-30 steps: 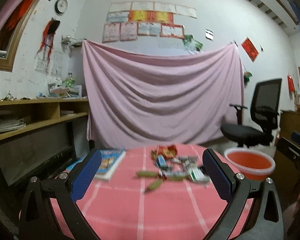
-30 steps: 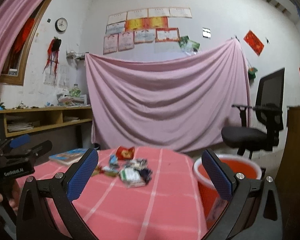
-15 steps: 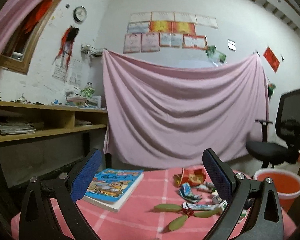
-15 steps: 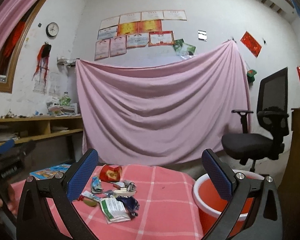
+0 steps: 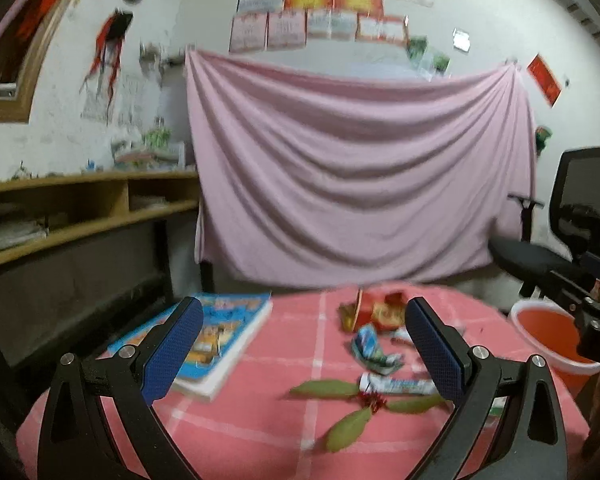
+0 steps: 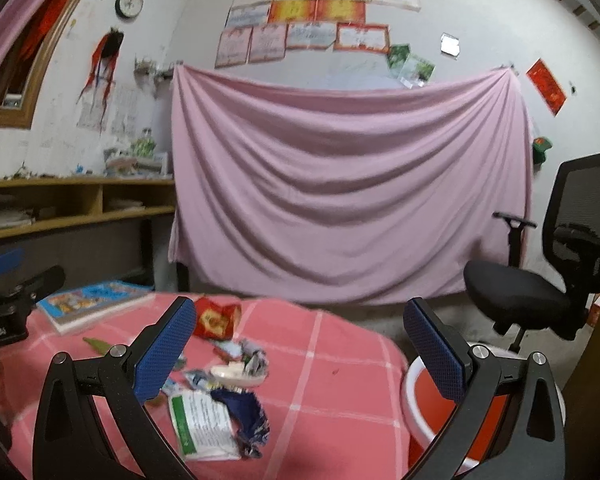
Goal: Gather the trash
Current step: 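Grasp the leafy berry sprig with the left gripper while the right grasps the dark blue bag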
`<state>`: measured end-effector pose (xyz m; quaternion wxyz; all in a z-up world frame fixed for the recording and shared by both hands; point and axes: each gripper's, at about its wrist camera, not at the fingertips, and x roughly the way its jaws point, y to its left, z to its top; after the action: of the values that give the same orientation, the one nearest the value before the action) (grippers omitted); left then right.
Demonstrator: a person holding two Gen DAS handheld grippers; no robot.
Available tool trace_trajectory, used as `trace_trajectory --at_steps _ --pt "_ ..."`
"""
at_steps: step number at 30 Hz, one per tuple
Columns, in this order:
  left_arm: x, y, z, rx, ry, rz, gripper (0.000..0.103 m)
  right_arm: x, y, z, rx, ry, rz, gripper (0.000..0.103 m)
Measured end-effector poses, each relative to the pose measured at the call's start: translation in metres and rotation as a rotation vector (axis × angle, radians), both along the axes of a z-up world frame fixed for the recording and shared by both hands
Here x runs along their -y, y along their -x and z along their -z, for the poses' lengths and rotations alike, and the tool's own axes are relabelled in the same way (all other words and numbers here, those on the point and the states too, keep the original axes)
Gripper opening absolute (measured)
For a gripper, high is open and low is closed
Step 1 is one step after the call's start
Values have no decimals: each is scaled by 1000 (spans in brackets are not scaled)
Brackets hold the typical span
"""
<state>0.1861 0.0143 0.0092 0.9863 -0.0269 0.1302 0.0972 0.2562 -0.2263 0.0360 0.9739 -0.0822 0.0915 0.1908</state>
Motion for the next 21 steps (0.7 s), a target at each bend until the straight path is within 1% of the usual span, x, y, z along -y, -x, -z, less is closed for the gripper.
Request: trace_trajectory --at_steps 4,8,11,13,16,17,18,20,21 --pt "-1 -16 7 -113 29 3 99 -6 -15 9 -93 72 38 103" --pt "4 -32 17 -207 33 33 99 -2 -33 23 -213 48 3 103" --pt "8 -41 27 -272 38 76 98 1 -38 24 -245 33 0 103" --pt "9 -49 34 -322 57 102 98 2 -41 25 -267 27 -9 103" --pt "6 -59 44 -389 114 134 95 -2 -50 32 -323 63 14 103" --pt "3 -63 49 -415 143 144 88 -5 -54 35 -347 79 16 103" --pt "2 -65 51 -434 157 147 77 -7 -57 37 -363 89 16 103" --pt "1 -73 56 -485 168 141 64 -10 -60 41 -388 105 14 103" --pt "1 -75 58 -497 171 143 59 -12 -60 43 -401 110 5 103"
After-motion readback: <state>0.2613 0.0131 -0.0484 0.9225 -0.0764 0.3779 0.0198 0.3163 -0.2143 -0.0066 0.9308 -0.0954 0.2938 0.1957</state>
